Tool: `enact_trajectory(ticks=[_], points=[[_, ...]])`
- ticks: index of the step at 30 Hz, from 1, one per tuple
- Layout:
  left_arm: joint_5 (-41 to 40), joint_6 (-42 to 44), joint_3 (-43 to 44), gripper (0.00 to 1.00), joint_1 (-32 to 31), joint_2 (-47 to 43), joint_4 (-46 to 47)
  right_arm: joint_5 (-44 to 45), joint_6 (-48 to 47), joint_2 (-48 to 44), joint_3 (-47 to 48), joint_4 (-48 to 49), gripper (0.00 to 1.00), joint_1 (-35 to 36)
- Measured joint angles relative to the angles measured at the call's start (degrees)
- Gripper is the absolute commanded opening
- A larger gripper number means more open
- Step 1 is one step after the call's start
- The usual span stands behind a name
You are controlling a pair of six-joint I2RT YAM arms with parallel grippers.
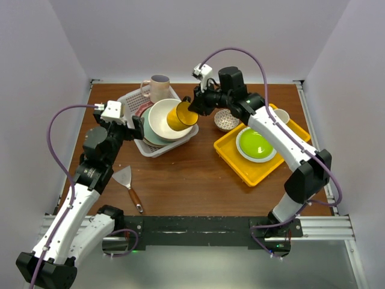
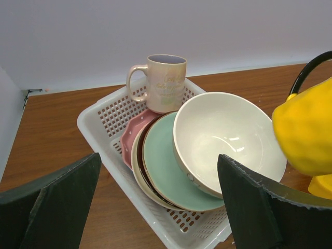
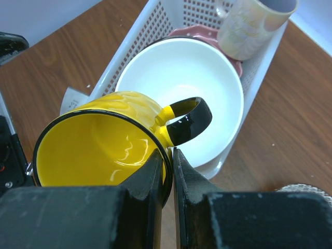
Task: Place the mixed dishes into the plastic bin
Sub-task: Place the cup in the plastic bin.
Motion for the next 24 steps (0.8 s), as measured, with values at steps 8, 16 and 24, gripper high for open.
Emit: enact_trajectory(ticks=[8,16,24], points=[[-0.02,0.0,-0.26,1.0,0.0,0.0,0.07,1.11,0.39,8.79,6.84,-0.81,0.0,1.2],[-0.02,0.0,-0.87,1.0,0.0,0.0,0.02,5.77,-0.31,14.62,11.1,-1.46,0.0,3.67],[-0.02,0.0,-0.87,1.0,0.0,0.0,0.02,9.31,-1.44,18.93,12.28,-1.92,0.0,5.05]])
